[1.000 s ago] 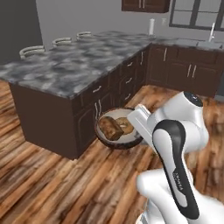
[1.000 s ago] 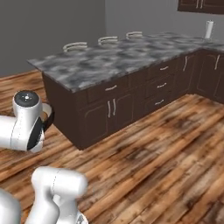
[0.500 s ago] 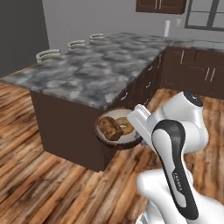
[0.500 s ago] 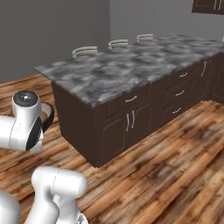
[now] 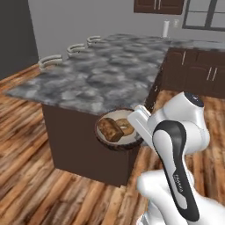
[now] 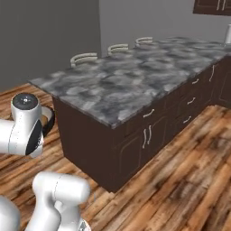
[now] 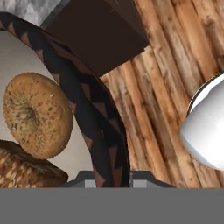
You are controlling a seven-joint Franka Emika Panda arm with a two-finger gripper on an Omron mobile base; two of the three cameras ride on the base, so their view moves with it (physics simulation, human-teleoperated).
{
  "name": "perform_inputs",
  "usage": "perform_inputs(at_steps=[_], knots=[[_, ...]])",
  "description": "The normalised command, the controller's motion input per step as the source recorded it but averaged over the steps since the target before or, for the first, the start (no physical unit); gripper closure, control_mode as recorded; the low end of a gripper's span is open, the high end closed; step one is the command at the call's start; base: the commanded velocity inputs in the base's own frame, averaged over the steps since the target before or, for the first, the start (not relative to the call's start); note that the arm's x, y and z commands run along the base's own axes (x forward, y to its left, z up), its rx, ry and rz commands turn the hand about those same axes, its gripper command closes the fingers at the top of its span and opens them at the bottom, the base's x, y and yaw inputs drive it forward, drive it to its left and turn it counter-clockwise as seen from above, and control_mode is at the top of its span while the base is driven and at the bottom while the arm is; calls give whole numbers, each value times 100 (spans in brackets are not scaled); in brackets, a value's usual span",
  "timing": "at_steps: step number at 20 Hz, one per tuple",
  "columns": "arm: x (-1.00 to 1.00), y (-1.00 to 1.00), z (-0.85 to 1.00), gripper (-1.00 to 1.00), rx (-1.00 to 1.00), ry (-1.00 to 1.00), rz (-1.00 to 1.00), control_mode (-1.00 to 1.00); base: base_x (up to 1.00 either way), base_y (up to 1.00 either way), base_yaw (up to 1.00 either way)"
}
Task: Pick up the heated bread from the toaster oven and place it in the bowl. Then move the bread bowl to the dining counter.
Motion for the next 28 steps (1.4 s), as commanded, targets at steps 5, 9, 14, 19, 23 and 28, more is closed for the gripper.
perform_inputs(at_steps=[5, 9, 14, 19, 23, 28], knots=[[0, 0, 0, 100, 0, 0, 0, 100, 100, 100, -35], [0, 0, 0, 100, 0, 0, 0, 100, 100, 100, -37], [0, 0, 0, 100, 0, 0, 0, 100, 100, 100, -41], [0, 0, 0, 100, 0, 0, 0, 100, 99, 97, -53], [0, 0, 0, 100, 0, 0, 0, 100, 66, 87, -54], [0, 0, 0, 100, 0, 0, 0, 100, 6, 6, -9]])
